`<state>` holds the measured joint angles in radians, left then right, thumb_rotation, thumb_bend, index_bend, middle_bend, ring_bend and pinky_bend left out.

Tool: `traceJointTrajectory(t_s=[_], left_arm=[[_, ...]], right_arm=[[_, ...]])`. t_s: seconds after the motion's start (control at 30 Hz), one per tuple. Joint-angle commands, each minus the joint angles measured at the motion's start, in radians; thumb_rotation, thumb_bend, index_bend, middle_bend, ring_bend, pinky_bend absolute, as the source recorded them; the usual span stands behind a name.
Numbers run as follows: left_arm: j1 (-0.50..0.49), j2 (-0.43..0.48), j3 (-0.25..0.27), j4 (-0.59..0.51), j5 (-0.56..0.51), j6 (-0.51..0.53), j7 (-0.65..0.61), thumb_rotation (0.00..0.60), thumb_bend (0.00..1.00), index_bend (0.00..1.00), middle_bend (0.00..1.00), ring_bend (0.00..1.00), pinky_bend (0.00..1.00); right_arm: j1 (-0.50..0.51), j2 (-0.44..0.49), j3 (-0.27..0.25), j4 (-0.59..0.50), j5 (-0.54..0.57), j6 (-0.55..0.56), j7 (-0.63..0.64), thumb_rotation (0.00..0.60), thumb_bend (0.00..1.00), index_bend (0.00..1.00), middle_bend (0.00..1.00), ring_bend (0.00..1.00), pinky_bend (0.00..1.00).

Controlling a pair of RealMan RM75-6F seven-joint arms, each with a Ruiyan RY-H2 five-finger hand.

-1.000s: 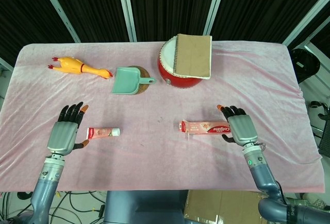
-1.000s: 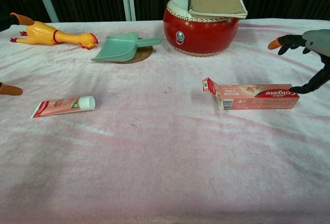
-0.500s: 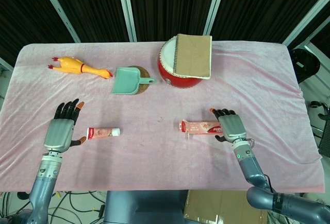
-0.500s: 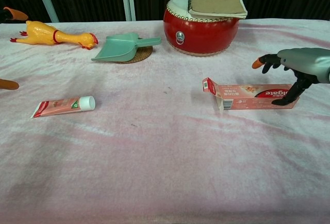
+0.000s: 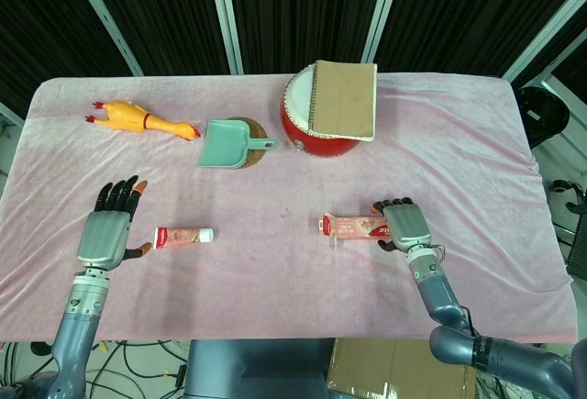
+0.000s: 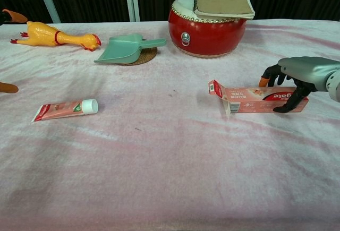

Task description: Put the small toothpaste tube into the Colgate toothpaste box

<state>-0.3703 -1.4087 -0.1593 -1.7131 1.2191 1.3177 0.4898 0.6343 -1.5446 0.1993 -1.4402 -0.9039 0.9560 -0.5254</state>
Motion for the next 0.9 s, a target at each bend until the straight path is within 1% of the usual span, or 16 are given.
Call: traceJointTrajectory(t_s=[0.03,0.1,0.2,0.43,0.5,0.53,0.57,0.63,0.67,0.77,0.9], left_arm=[[-0.001,0.0,0.0,0.002,-0.002,-0.001,-0.002,0.6,0.0,0.0,0.0,0.0,0.0],[-0.002,0.0,0.001,0.003,-0.003,-0.001,-0.002,0.6,0.0,0.0,0.0,0.0,0.0],[-0.003,0.001,0.002,0.003,-0.006,-0.002,-0.002,0.6,0.0,0.0,0.0,0.0,0.0],[-0.006,0.006,0.009,0.002,-0.014,-0.004,0.019,0.6,0.01,0.0,0.0,0.0,0.0],[-0.006,0.01,0.007,-0.002,-0.018,0.0,0.026,0.6,0.01,0.02,0.0,0.0,0.03],[-0.006,0.016,0.005,-0.001,-0.023,0.001,0.037,0.6,0.01,0.05,0.03,0.03,0.07],[-0.008,0.02,0.004,0.002,-0.029,0.002,0.05,0.6,0.02,0.11,0.07,0.06,0.12],[-0.013,0.029,-0.002,0.016,-0.046,0.002,0.085,0.6,0.02,0.21,0.14,0.12,0.16],[-0.018,0.032,-0.007,0.023,-0.062,-0.002,0.104,0.6,0.03,0.25,0.18,0.15,0.18],[-0.029,0.037,-0.018,0.036,-0.119,-0.024,0.139,0.6,0.03,0.28,0.25,0.2,0.22],[-0.051,0.03,-0.023,0.057,-0.18,-0.067,0.173,0.6,0.06,0.32,0.26,0.2,0.24]], right_arm=[[0.002,-0.005,-0.004,0.008,-0.002,0.003,0.003,0.6,0.23,0.35,0.33,0.29,0.25],[0.003,-0.007,-0.006,0.013,0.0,0.004,0.006,0.6,0.28,0.39,0.37,0.32,0.3],[0.004,-0.008,-0.008,0.017,-0.006,0.008,0.015,0.6,0.34,0.44,0.42,0.37,0.36],[-0.004,0.016,-0.018,-0.023,-0.051,0.029,0.044,0.6,0.35,0.45,0.43,0.38,0.37],[-0.007,0.029,-0.018,-0.04,-0.061,0.038,0.048,0.6,0.35,0.45,0.43,0.38,0.37],[-0.009,0.04,-0.018,-0.057,-0.066,0.043,0.051,0.6,0.35,0.45,0.43,0.38,0.37],[-0.011,0.048,-0.018,-0.067,-0.069,0.047,0.052,0.6,0.35,0.45,0.43,0.38,0.37],[-0.014,0.061,-0.019,-0.088,-0.075,0.058,0.051,0.6,0.35,0.45,0.43,0.38,0.37],[-0.017,0.067,-0.02,-0.1,-0.077,0.066,0.048,0.6,0.35,0.45,0.43,0.38,0.37],[-0.023,0.074,-0.025,-0.125,-0.077,0.081,0.041,0.6,0.35,0.45,0.43,0.38,0.37],[-0.029,0.079,-0.032,-0.15,-0.074,0.096,0.032,0.6,0.34,0.45,0.43,0.38,0.37]])
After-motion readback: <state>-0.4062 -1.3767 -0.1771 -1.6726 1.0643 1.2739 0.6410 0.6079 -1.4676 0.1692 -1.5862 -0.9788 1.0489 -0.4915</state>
